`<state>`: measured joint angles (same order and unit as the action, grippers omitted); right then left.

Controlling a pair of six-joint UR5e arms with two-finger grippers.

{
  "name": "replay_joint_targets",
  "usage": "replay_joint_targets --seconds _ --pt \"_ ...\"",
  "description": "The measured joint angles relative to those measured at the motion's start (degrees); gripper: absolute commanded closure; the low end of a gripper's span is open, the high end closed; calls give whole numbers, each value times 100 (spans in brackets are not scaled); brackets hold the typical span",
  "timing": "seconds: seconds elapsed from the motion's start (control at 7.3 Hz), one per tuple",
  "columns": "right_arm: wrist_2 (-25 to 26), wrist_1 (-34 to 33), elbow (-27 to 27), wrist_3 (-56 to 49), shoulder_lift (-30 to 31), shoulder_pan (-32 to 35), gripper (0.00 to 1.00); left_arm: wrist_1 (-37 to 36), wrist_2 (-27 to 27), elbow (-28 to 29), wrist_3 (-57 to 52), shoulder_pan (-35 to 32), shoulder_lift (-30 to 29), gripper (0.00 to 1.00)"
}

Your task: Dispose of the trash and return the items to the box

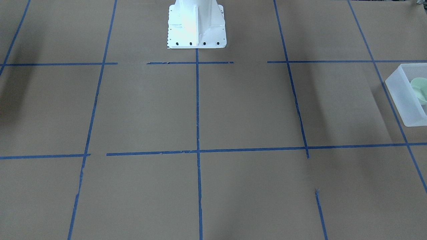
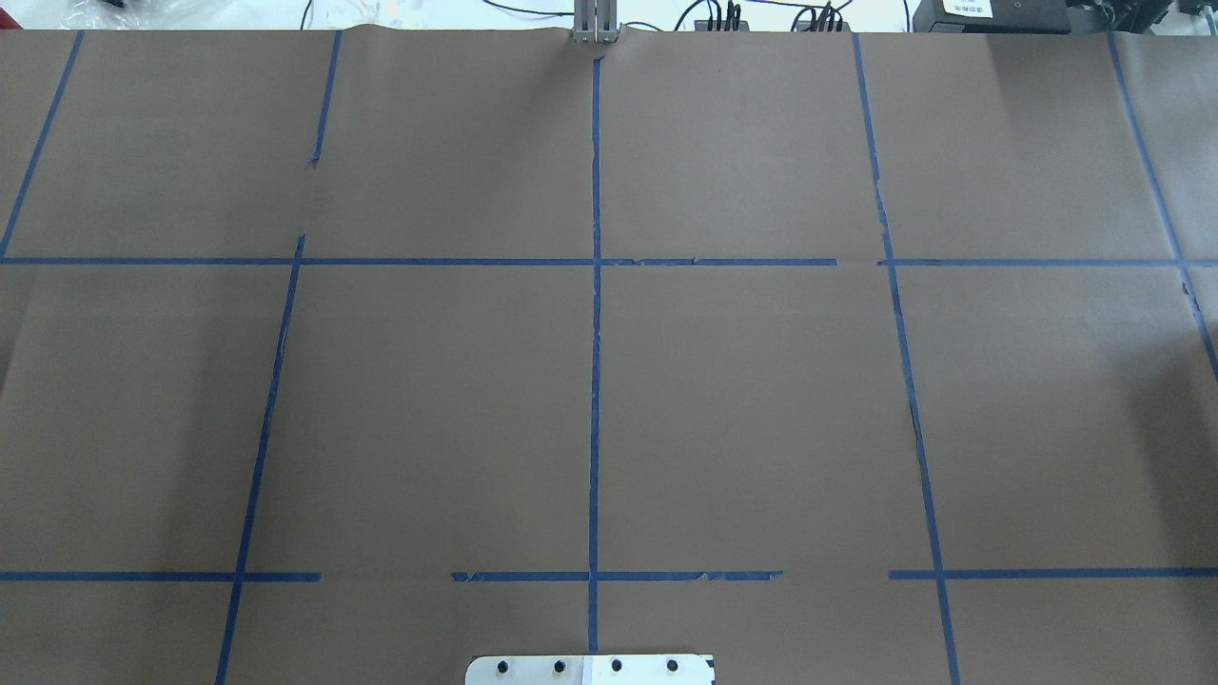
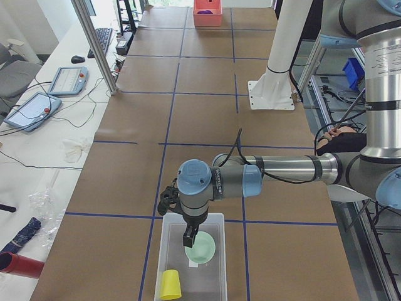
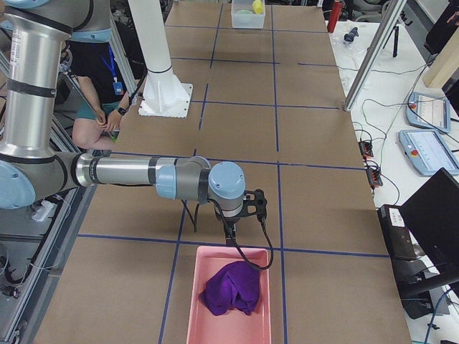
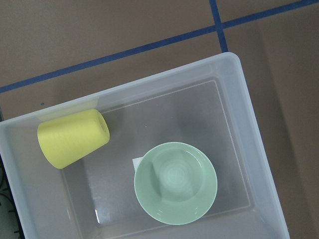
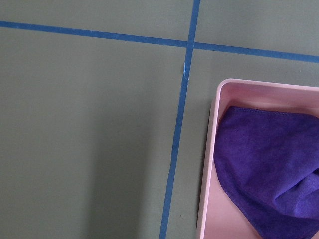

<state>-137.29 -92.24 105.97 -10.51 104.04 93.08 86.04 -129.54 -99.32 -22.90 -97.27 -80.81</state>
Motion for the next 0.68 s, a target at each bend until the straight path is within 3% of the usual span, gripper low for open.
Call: replay_joint_targets --seconds 0.68 --pt "25 38 7 5 11 -4 0 43 41 -32 -27 -9 -43 0"
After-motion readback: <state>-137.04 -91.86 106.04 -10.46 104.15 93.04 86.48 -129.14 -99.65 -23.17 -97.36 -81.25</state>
